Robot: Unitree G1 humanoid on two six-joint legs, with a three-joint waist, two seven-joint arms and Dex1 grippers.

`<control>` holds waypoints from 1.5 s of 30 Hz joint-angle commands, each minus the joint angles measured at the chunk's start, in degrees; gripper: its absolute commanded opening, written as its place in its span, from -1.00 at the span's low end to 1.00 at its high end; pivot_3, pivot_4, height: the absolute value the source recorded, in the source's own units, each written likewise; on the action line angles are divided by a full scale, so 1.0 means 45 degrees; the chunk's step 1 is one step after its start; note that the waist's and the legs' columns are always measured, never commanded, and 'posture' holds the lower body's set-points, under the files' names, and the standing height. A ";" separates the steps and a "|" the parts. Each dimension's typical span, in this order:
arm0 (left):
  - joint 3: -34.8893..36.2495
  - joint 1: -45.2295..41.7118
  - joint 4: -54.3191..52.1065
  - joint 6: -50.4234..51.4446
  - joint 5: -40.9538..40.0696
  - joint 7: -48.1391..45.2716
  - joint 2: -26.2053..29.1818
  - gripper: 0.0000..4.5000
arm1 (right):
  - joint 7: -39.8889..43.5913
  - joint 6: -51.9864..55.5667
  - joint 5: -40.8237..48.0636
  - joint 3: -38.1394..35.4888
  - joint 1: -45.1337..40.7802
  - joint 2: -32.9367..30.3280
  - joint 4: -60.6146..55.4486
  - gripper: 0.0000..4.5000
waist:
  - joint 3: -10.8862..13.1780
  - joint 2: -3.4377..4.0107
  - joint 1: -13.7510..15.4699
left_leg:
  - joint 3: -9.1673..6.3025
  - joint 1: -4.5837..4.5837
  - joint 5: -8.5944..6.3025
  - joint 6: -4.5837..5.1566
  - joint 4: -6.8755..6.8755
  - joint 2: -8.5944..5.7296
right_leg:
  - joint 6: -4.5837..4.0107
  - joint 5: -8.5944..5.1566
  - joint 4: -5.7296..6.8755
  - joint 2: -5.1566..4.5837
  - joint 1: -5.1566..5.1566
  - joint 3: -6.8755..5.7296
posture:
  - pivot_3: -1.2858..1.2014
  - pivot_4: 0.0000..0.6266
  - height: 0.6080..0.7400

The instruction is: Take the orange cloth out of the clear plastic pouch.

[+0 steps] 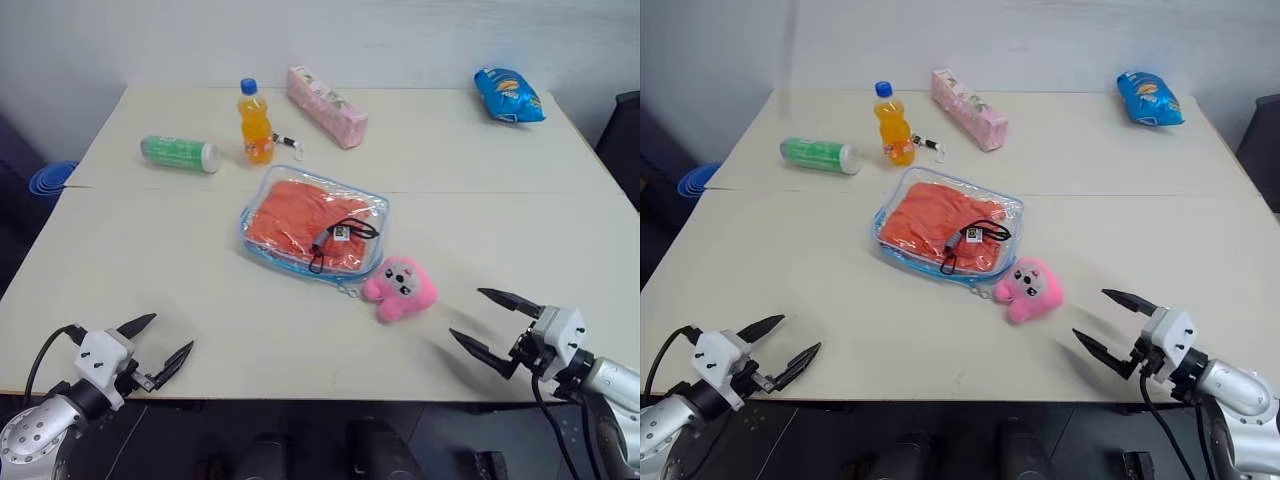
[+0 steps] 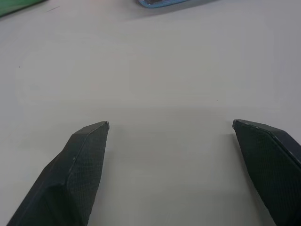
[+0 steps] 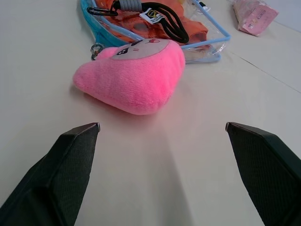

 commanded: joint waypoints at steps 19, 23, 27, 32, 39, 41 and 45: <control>-0.0021 -0.0140 -0.1979 0.2005 -0.1312 -0.0388 0.0563 0.97 | 0.0595 -0.0858 0.0164 -0.0279 -0.0383 0.0088 0.1064 1.00 | 0.0000 0.0000 -0.0002 | 0.0000 0.0005 0.0001 -0.0001 0.0005 0.0000 | 0.0002 0.0001 0.0012 0.0001 0.0002 -0.0001 | 0.03 -0.52 1.00; -0.0483 -0.1167 -0.2292 0.2925 -0.1483 -0.0708 0.1213 0.97 | -0.0174 0.0125 0.0779 -0.0402 -0.0597 0.0458 0.0301 1.00 | 0.0000 0.0000 0.0015 | -0.0003 0.0005 0.0003 -0.0006 0.0013 0.0000 | 0.0002 0.0001 0.0021 0.0001 0.0003 -0.0003 | 0.03 -0.52 1.00; -0.1412 -0.2933 -0.2385 0.4473 -0.2036 -0.1658 0.2267 0.97 | 0.0529 0.0124 0.1409 -0.0310 -0.0461 0.0488 -0.0646 1.00 | 0.0000 0.0003 0.0028 | -0.0006 0.0002 0.0007 -0.0014 0.0018 -0.0001 | 0.0002 0.0002 0.0040 0.0001 -0.0005 -0.0004 | 0.03 -0.52 1.00; -0.3524 -0.7957 -0.1660 0.7705 -0.3012 -0.1753 0.2237 0.97 | 0.0900 0.0222 0.2902 -0.0961 -0.0085 0.0615 -0.2262 1.00 | 0.0004 0.0007 0.0220 | -0.0029 -0.0017 0.0011 -0.0020 0.0053 -0.0006 | 0.0008 0.0004 0.0087 0.0003 -0.0018 -0.0030 | 0.03 -0.52 1.00; -0.7383 -1.4153 0.4058 0.7935 -0.0284 -0.1224 -0.1112 0.97 | 0.0864 -0.0561 0.2645 -0.0754 0.0151 0.1172 -0.3478 1.00 | 0.0000 0.0004 0.0312 | -0.0023 -0.0100 0.0043 -0.0083 0.0195 -0.0012 | 0.0051 0.0026 0.0129 0.0044 -0.0052 -0.0019 | 0.03 -0.52 1.00; -0.7843 -1.5518 0.6425 0.6895 0.0747 -0.0551 -0.2138 0.97 | 0.0671 -0.0654 0.2474 -0.0675 0.0348 0.1386 -0.3664 1.00 | 0.0020 -0.0030 0.0350 | -0.0018 -0.0117 0.0042 -0.0081 0.0219 -0.0018 | 0.0060 0.0031 0.0150 0.0049 -0.0072 -0.0014 | 0.03 -0.52 1.00; -0.8164 -1.7286 0.9608 0.5751 0.2002 0.0140 -0.3177 0.89 | 0.0656 -0.0937 0.2284 -0.0874 0.1083 0.1660 -0.3628 1.00 | 0.0024 -0.0036 0.0277 | 0.0008 -0.0146 0.0043 -0.0081 0.0212 -0.0012 | 0.0061 0.0032 0.0158 0.0059 -0.0115 0.0012 | 0.03 -0.52 1.00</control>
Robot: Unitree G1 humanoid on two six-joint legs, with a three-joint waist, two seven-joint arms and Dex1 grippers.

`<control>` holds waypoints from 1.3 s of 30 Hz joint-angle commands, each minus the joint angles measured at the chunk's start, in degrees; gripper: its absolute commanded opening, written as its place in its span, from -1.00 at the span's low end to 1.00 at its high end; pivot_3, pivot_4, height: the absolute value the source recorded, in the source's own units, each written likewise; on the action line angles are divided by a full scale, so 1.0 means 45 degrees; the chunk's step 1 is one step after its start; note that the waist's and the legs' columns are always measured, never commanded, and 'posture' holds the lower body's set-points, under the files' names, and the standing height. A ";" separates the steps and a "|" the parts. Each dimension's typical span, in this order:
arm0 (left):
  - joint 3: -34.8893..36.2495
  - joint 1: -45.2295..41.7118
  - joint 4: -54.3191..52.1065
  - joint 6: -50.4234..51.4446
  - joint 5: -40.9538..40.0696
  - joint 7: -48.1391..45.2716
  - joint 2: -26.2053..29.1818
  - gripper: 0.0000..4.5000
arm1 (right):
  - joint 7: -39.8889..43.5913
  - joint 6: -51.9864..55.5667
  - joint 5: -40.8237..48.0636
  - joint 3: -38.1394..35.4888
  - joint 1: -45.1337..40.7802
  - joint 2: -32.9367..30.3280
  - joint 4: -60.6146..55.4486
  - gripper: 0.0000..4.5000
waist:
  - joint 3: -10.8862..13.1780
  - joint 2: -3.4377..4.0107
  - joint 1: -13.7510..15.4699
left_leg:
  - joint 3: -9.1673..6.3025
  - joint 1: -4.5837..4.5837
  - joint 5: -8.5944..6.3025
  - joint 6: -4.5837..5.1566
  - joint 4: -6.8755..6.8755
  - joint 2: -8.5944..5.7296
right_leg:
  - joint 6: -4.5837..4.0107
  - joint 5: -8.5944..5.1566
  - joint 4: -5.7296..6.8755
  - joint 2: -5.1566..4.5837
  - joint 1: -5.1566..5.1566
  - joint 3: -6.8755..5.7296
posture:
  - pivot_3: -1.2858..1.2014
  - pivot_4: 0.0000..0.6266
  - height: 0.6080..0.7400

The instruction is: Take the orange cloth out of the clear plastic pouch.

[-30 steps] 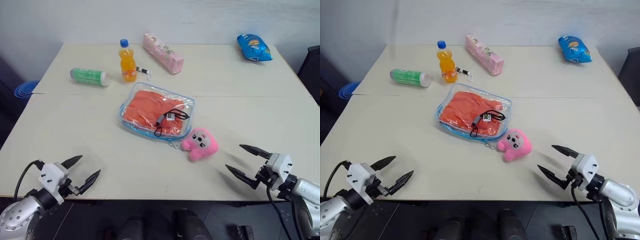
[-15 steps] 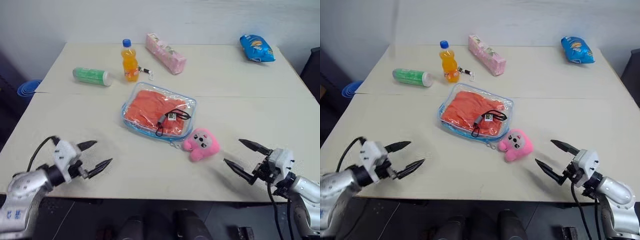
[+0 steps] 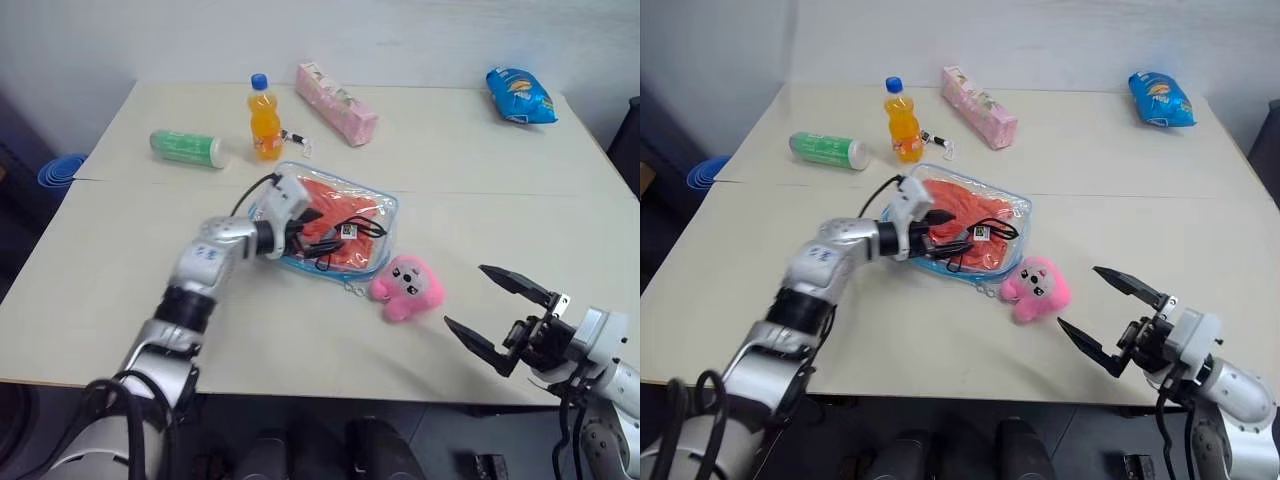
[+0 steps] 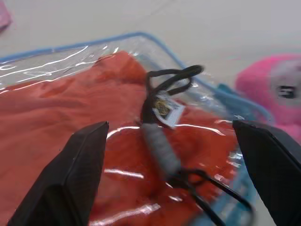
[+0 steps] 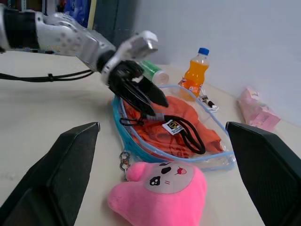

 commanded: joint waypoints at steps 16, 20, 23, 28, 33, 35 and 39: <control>0.0039 -0.1869 0.3711 -0.3107 0.2032 -0.1513 -0.0742 -0.97 | -0.0474 -0.1948 0.0266 -0.1456 0.2416 0.1279 0.0703 1.00 | 0.0005 -0.0008 0.0116 | -0.0002 0.0023 0.0020 -0.0025 0.0005 -0.0003 | 0.0001 0.0000 0.0014 -0.0006 0.0006 0.0011 | 0.03 -0.52 1.00; 0.2394 -0.1969 0.3048 -0.1509 -0.0080 -0.1970 -0.0183 -0.97 | -0.0730 -0.1543 0.0446 -0.1489 0.1635 0.1053 0.0646 1.00 | 0.0005 -0.0007 0.0003 | -0.0003 0.0021 0.0023 -0.0031 0.0004 -0.0002 | 0.0001 0.0000 0.0024 -0.0009 0.0003 0.0010 | 0.03 -0.52 1.00; 0.4559 -0.2295 0.2628 -0.0305 -0.1648 -0.1918 0.1023 -0.97 | -0.0611 -0.1132 0.0500 -0.0999 0.0785 0.0700 0.0514 1.00 | 0.0005 -0.0007 -0.0025 | -0.0013 0.0020 0.0024 -0.0032 0.0010 0.0002 | 0.0000 0.0000 0.0034 -0.0010 -0.0002 -0.0001 | 0.03 -0.52 1.00; 0.5978 0.0048 0.0509 0.0662 -0.1797 -0.1793 0.3995 -0.97 | -0.0320 -0.0259 0.0461 0.0153 -0.0803 0.0341 0.0256 1.00 | -0.0017 0.0031 -0.0314 | -0.0018 0.0011 0.0036 -0.0055 -0.0015 0.0011 | 0.0000 -0.0001 0.0063 -0.0007 -0.0048 -0.0002 | 0.03 -0.52 1.00; 0.8610 0.4425 -0.1578 0.1444 -0.1950 0.0064 0.5889 -0.97 | 0.0481 0.0154 0.0152 0.1176 -0.1714 -0.0167 0.0243 1.00 | -0.0023 0.0040 -0.0292 | -0.0024 -0.0012 0.0030 -0.0052 -0.0016 0.0012 | -0.0002 -0.0001 0.0067 -0.0015 -0.0098 0.0012 | 0.03 -0.52 1.00; 1.0025 0.6505 -0.2184 0.1409 -0.2026 0.0833 0.6052 -0.97 | 0.0564 0.0261 0.0260 0.1372 -0.1924 -0.0092 0.0387 1.00 | -0.0024 -0.0001 -0.0212 | -0.0034 -0.0046 0.0029 -0.0050 -0.0003 0.0013 | -0.0003 -0.0002 0.0070 -0.0022 -0.0118 0.0004 | 0.03 -0.52 1.00; 1.1646 0.9216 -0.3448 0.0665 -0.2045 0.1848 0.5584 -0.97 | 0.0696 0.0167 0.0306 0.1553 -0.2408 0.0198 0.0942 1.00 | -0.0030 -0.0051 0.0073 | -0.0037 -0.0054 0.0016 -0.0025 0.0014 0.0005 | -0.0004 -0.0001 0.0053 -0.0047 -0.0105 -0.0005 | 0.03 -0.52 1.00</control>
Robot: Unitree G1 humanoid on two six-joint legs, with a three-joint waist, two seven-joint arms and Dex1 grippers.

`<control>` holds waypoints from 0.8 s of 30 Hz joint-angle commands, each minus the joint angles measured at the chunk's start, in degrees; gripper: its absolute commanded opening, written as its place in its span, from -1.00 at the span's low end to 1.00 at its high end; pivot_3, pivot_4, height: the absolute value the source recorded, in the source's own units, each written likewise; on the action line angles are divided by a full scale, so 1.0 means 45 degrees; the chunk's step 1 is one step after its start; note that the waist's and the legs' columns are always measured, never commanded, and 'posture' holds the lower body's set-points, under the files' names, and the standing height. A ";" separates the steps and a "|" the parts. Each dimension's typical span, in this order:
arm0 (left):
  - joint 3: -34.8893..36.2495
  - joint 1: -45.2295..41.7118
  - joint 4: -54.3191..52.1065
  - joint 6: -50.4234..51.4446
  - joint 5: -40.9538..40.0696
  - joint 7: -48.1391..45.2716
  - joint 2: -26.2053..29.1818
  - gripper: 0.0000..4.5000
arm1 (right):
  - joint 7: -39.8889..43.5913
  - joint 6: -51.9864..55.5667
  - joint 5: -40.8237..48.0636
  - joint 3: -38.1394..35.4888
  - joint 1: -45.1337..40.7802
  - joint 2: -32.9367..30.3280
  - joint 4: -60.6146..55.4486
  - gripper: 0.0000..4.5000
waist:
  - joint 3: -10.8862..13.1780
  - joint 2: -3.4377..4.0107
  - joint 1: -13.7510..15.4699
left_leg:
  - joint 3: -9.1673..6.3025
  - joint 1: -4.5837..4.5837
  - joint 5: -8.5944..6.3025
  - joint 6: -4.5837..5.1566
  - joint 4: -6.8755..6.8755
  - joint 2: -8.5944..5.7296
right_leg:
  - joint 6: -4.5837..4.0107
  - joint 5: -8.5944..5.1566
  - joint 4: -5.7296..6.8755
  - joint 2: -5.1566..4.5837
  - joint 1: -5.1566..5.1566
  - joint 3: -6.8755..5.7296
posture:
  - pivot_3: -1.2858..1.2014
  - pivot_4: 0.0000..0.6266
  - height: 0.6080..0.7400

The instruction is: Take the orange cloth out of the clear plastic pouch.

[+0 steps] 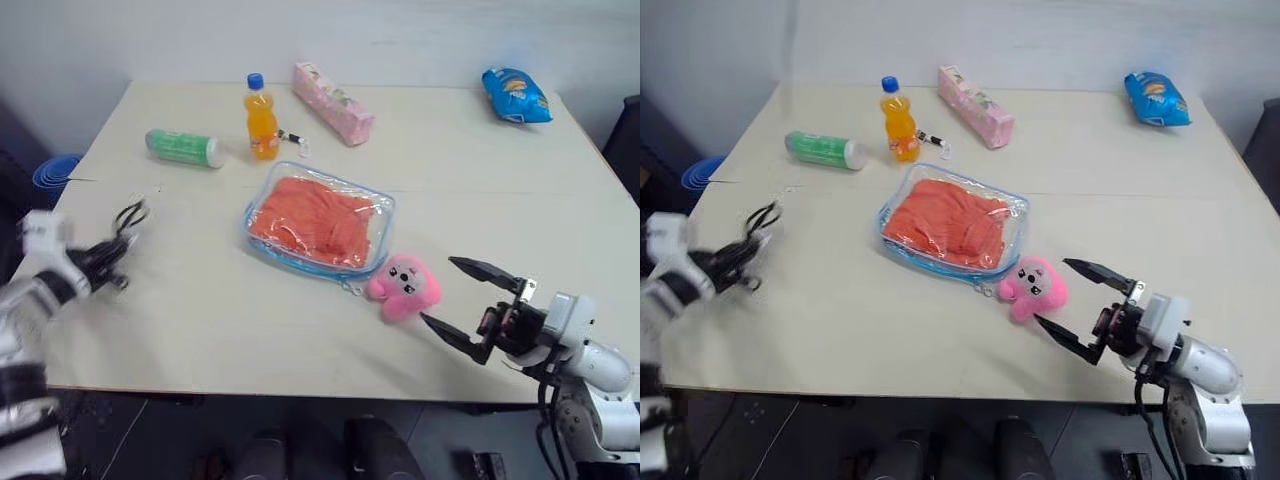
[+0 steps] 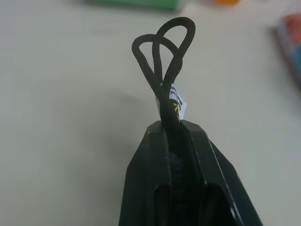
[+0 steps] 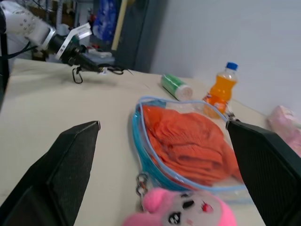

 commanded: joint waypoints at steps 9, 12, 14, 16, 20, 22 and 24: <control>0.0124 0.1566 -0.1024 -0.2106 0.0230 -0.0300 0.0474 -0.01 | 0.1351 0.0003 0.0197 0.0069 -0.1080 -0.0223 0.1471 1.00 | -0.0009 -0.0017 0.0272 | -0.0010 0.0022 -0.0012 0.0021 -0.0012 -0.0013 | -0.0002 0.0000 -0.0023 -0.0019 0.0040 -0.0022 | 0.03 -0.52 1.00; -0.0451 0.1431 -0.0851 -0.2456 0.0019 -0.1958 0.1519 0.42 | 0.1900 0.0373 0.0361 -0.0330 -0.0920 -0.0943 0.1859 1.00 | -0.0008 -0.0015 0.0087 | -0.0003 0.0023 -0.0014 0.0023 -0.0025 -0.0013 | -0.0002 0.0001 -0.0030 -0.0019 0.0038 -0.0018 | 0.03 -0.52 1.00; -0.1012 0.1339 -0.0733 -0.2628 0.0095 -0.3170 0.2396 0.55 | 0.2012 0.0812 0.0582 -0.0694 -0.0633 -0.1402 0.1913 1.00 | -0.0007 -0.0013 0.0007 | -0.0005 0.0022 -0.0018 0.0023 -0.0038 -0.0012 | -0.0004 0.0000 -0.0040 -0.0019 0.0037 -0.0021 | 0.03 -0.52 1.00; -0.1595 0.1279 -0.0786 -0.3715 0.0356 -0.4156 0.2885 0.55 | 0.2054 0.1091 0.0663 -0.1047 -0.0302 -0.1731 0.1880 1.00 | -0.0004 -0.0005 -0.0014 | -0.0004 0.0022 -0.0019 0.0023 -0.0049 -0.0011 | -0.0007 -0.0002 -0.0044 -0.0019 0.0032 -0.0021 | 0.03 -0.52 1.00; -0.2726 0.0369 -0.1065 -0.5506 0.0007 -0.5816 0.2534 0.69 | 0.1967 0.1093 0.0426 -0.2096 0.1164 -0.2174 0.1371 1.00 | 0.0004 0.0043 -0.0006 | 0.0009 0.0022 -0.0024 0.0030 -0.0052 -0.0011 | -0.0009 -0.0003 -0.0060 -0.0021 0.0032 -0.0013 | 0.03 -0.52 1.00; -0.3831 -0.0426 -0.1152 -0.6382 0.0176 -0.6415 0.1890 0.89 | 0.1592 0.1350 0.0522 -0.2743 0.2325 -0.2045 0.0996 1.00 | 0.0004 0.0052 0.0078 | 0.0010 0.0022 -0.0023 0.0030 -0.0052 -0.0010 | -0.0009 -0.0003 -0.0055 -0.0017 0.0032 -0.0013 | 0.03 -0.52 1.00; -0.4840 -0.1270 -0.0490 -0.7711 0.0912 -0.6684 0.1306 0.98 | 0.1393 0.1300 0.0435 -0.2985 0.3043 -0.1833 0.0684 1.00 | 0.0001 0.0057 0.0174 | 0.0007 0.0023 -0.0023 0.0032 -0.0043 -0.0013 | -0.0008 -0.0003 -0.0056 -0.0017 0.0042 -0.0018 | 0.03 -0.52 1.00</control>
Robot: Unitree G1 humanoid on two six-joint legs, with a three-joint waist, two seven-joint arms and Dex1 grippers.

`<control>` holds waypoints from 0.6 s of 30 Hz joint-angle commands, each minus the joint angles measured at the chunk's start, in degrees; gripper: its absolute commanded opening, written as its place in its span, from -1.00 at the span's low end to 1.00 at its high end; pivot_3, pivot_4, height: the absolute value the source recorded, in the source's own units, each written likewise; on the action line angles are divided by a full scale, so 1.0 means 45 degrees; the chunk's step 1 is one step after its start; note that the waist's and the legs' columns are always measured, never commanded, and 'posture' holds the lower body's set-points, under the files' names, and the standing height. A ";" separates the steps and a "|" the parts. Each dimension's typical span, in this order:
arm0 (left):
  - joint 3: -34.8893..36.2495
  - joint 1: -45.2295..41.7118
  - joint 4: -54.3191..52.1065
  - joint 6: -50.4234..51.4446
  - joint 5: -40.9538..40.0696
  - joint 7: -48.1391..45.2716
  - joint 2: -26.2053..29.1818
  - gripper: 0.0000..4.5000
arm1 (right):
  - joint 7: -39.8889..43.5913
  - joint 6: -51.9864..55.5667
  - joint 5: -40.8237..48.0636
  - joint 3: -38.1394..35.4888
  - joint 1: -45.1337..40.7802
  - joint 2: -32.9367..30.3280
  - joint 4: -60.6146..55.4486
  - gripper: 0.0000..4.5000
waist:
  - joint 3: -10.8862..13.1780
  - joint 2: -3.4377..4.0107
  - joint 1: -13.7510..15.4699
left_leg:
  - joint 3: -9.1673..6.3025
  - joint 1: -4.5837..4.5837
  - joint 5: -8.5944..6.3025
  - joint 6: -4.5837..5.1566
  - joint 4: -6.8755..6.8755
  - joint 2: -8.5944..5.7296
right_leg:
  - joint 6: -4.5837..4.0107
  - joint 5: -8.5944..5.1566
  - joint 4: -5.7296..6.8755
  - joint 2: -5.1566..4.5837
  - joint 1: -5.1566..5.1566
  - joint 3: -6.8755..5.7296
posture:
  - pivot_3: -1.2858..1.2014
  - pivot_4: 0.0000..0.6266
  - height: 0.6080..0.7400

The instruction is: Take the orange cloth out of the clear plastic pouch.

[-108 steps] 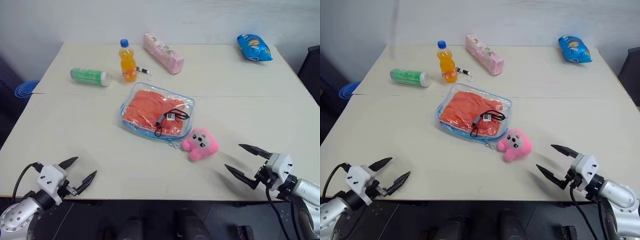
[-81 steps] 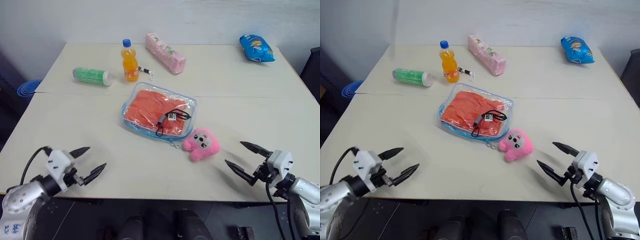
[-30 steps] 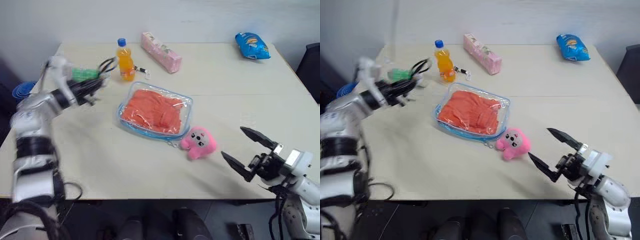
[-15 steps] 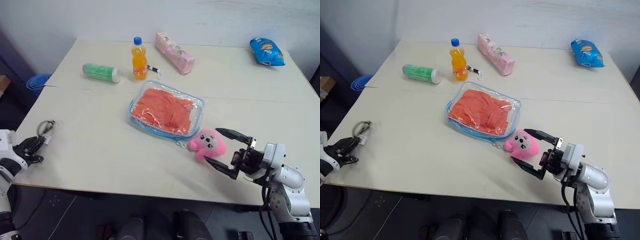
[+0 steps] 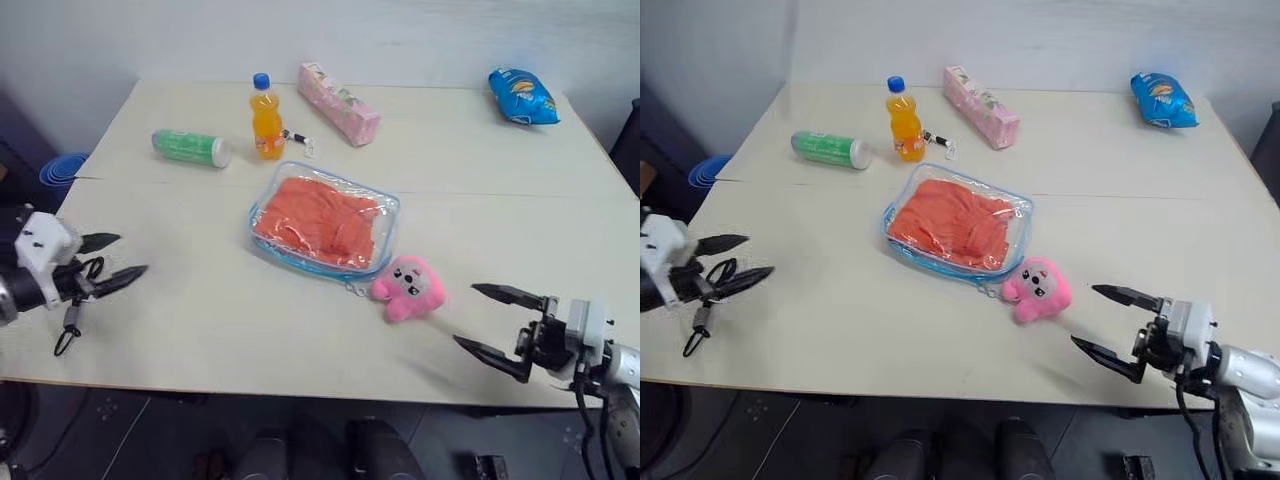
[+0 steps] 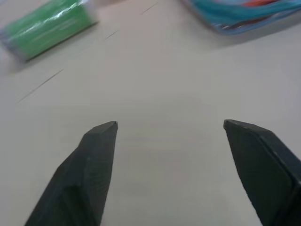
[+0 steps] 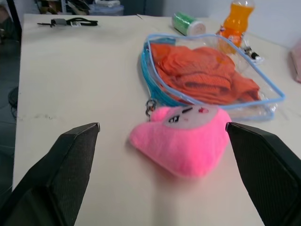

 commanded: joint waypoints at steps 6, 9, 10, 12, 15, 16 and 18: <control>-0.3330 -0.5487 0.5276 -0.4270 0.2471 -0.0038 -0.2782 0.98 | -0.0963 0.0049 -0.0181 -0.0123 0.1278 0.0665 -0.2008 1.00 | 0.0007 -0.0043 -0.0095 | 0.0014 0.0001 -0.0019 0.0051 0.0050 0.0001 | 0.0008 0.0004 0.0046 0.0046 0.0004 0.0010 | 0.03 -0.52 1.00; -0.4307 -0.7375 0.7797 -0.5733 0.3639 0.0218 -0.3707 0.98 | -0.1219 0.0273 -0.0100 0.0016 0.1544 0.0733 -0.2813 1.00 | 0.0009 -0.0047 -0.0099 | 0.0026 0.0000 -0.0019 0.0054 0.0073 -0.0005 | 0.0016 0.0009 0.0062 0.0048 0.0003 0.0013 | 0.03 -0.52 1.00; -0.4648 -0.7858 0.8565 -0.6135 0.4117 0.0470 -0.3927 0.98 | -0.1175 0.0352 0.0002 -0.0027 0.1772 0.0660 -0.3103 1.00 | 0.0007 -0.0044 -0.0105 | 0.0035 0.0000 -0.0017 0.0051 0.0073 -0.0004 | 0.0018 0.0010 0.0059 0.0052 0.0000 0.0021 | 0.03 -0.52 1.00; -0.5188 -0.8621 0.9840 -0.6801 0.4965 0.1257 -0.4247 0.98 | -0.1196 0.0564 0.0268 -0.0200 0.2074 0.0584 -0.3564 1.00 | 0.0007 -0.0043 -0.0157 | 0.0052 0.0004 0.0000 0.0018 0.0063 -0.0003 | 0.0022 0.0010 0.0057 0.0054 -0.0006 0.0033 | 0.03 -0.52 1.00; -0.5739 -0.9382 1.1076 -0.7192 0.5655 0.1365 -0.4627 0.74 | -0.1664 0.0685 0.0718 -0.0539 0.2239 0.0792 -0.4359 1.00 | 0.0009 -0.0047 -0.0129 | 0.0064 -0.0024 -0.0001 0.0017 0.0048 0.0001 | 0.0024 0.0012 0.0067 0.0056 -0.0053 0.0040 | 0.03 -0.52 1.00; -0.5846 -0.9503 1.1301 -0.7394 0.5726 0.1040 -0.4709 0.58 | -0.1895 0.0727 0.0854 -0.0603 0.2207 0.0888 -0.4578 1.00 | 0.0009 -0.0047 -0.0109 | 0.0067 -0.0041 0.0000 0.0016 0.0056 0.0001 | 0.0024 0.0012 0.0067 0.0054 -0.0070 0.0041 | 0.03 -0.52 1.00; -0.5937 -0.9677 1.1566 -0.7683 0.5838 0.0857 -0.4844 0.32 | -0.2503 0.0833 0.1135 -0.0720 0.2045 0.1155 -0.4955 1.00 | 0.0009 -0.0048 -0.0090 | 0.0065 -0.0043 0.0003 0.0011 0.0073 0.0000 | 0.0025 0.0012 0.0065 0.0049 -0.0067 0.0040 | 0.03 -0.52 1.00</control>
